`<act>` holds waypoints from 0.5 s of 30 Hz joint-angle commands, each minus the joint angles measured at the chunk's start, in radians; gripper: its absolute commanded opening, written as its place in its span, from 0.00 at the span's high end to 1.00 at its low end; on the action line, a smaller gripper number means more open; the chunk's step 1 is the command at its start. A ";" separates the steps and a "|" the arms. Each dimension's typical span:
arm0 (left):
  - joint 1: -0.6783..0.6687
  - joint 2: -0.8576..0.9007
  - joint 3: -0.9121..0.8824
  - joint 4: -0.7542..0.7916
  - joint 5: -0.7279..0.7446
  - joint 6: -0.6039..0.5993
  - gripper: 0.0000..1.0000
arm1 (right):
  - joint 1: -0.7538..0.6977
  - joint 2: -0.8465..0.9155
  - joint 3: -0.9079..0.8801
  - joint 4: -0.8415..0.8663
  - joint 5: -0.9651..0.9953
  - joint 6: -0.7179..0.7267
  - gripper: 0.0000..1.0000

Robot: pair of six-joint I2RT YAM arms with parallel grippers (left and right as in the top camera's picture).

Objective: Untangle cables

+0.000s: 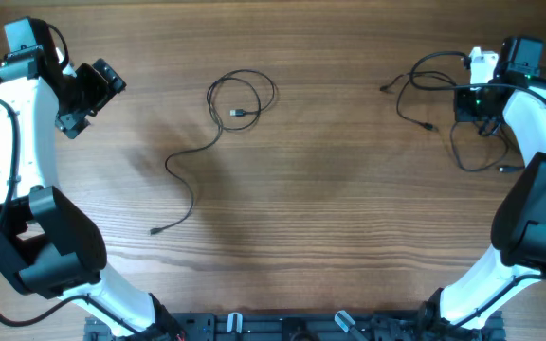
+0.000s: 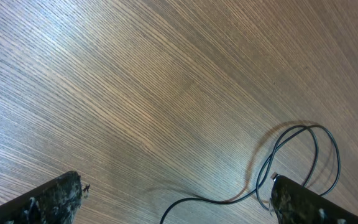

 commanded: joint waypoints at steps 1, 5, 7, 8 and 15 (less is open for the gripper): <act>0.000 0.006 -0.006 0.000 -0.006 0.005 0.00 | -0.001 -0.010 0.012 -0.003 0.024 -0.011 0.60; 0.000 0.006 -0.006 0.000 -0.006 0.005 0.00 | -0.001 -0.010 0.012 0.003 0.017 0.016 0.07; 0.000 0.006 -0.006 0.000 -0.006 0.006 0.00 | -0.001 -0.010 0.012 0.003 0.017 0.031 0.00; 0.000 0.006 -0.006 0.000 -0.006 0.005 0.00 | -0.001 -0.010 0.012 0.005 0.016 0.047 0.00; 0.000 0.006 -0.006 0.000 -0.006 0.006 0.00 | 0.000 -0.010 0.012 0.024 -0.312 0.133 0.00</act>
